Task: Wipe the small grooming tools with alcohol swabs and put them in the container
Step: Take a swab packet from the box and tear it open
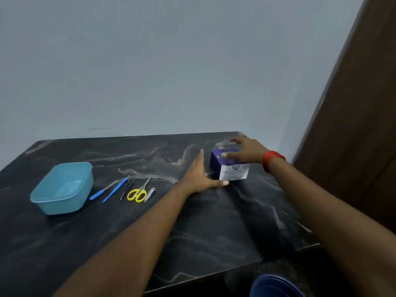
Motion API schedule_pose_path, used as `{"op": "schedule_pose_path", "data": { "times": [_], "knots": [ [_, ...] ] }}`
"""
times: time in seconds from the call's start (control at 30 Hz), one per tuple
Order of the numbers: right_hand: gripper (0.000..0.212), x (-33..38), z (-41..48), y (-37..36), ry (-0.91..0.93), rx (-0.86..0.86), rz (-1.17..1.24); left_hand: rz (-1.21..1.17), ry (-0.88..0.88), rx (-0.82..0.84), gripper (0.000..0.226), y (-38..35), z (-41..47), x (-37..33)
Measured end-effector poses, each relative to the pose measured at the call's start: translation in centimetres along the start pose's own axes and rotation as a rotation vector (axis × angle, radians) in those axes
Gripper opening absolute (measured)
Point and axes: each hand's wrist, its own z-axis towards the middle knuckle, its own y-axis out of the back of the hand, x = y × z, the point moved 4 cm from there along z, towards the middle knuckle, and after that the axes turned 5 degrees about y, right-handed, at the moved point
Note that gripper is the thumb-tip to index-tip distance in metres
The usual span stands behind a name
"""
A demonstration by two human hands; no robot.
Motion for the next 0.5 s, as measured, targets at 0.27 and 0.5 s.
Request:
{"op": "schedule_pose_path", "data": {
  "times": [0.27,0.5],
  "knots": [
    [0.086,-2.4,1.4,0.0,0.109,0.298,0.108,-0.209,-0.068,0.066,0.103,-1.3,3.5,0.8],
    [0.087,-1.9,2.1,0.7,0.166,0.396,-0.135,-0.244,-0.071,0.093,0.105,-1.4,4.1,1.7]
  ]
}}
